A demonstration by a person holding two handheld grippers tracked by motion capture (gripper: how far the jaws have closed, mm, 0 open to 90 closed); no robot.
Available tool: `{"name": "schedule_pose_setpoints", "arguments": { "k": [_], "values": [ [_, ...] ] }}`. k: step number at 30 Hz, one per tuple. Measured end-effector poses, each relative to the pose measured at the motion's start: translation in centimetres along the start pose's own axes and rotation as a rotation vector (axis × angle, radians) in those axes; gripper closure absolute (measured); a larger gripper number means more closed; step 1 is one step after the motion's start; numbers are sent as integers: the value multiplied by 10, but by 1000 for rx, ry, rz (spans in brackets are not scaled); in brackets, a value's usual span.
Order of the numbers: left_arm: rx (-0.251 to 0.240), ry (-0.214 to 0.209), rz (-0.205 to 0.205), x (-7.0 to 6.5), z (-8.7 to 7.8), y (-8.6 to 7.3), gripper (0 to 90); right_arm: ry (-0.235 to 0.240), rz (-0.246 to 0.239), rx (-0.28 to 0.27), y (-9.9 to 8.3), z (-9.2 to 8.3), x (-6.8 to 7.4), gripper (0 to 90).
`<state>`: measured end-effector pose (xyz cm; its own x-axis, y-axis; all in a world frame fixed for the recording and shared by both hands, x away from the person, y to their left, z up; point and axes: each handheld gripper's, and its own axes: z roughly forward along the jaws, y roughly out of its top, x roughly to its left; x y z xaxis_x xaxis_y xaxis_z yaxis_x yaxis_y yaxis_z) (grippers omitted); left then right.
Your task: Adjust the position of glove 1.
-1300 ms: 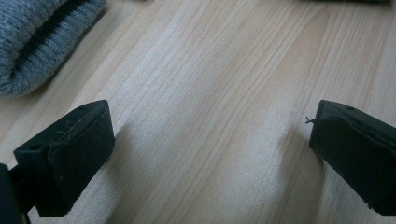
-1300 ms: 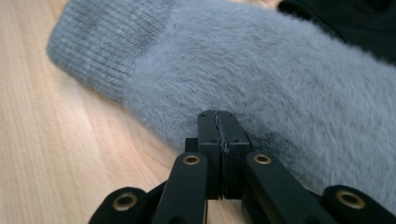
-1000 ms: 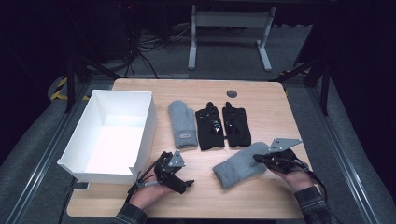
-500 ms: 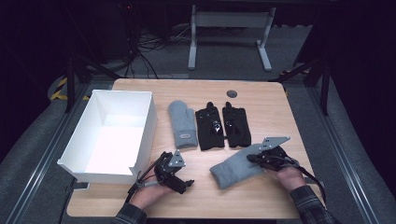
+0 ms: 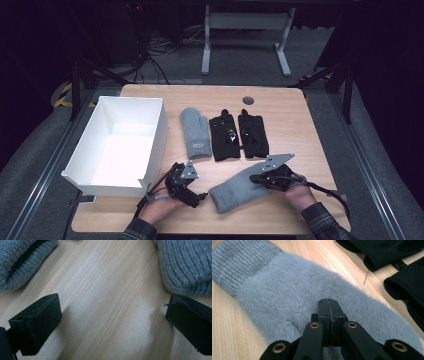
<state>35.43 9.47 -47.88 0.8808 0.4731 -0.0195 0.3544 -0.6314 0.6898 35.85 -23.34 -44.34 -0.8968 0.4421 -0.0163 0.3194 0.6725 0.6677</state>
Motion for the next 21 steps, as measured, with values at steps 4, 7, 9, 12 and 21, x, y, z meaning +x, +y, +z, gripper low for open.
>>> {"name": "schedule_pose_setpoints", "arguments": {
  "k": [4,7,9,12,21],
  "values": [
    [0,0,2,0,0,0,7,-10,15,-43,0,-9,-1,847],
    [-1,0,-1,0,0,0,7,-81,56,-95,-5,-28,-11,729],
    [-1,2,1,0,0,0,7,-102,72,-107,-8,-33,-15,690],
    [-1,3,-2,0,0,0,8,-177,128,-130,-19,-44,-28,576],
    [14,14,-25,2,-3,2,68,-343,273,-127,-59,-55,-68,367]
  ]
}}
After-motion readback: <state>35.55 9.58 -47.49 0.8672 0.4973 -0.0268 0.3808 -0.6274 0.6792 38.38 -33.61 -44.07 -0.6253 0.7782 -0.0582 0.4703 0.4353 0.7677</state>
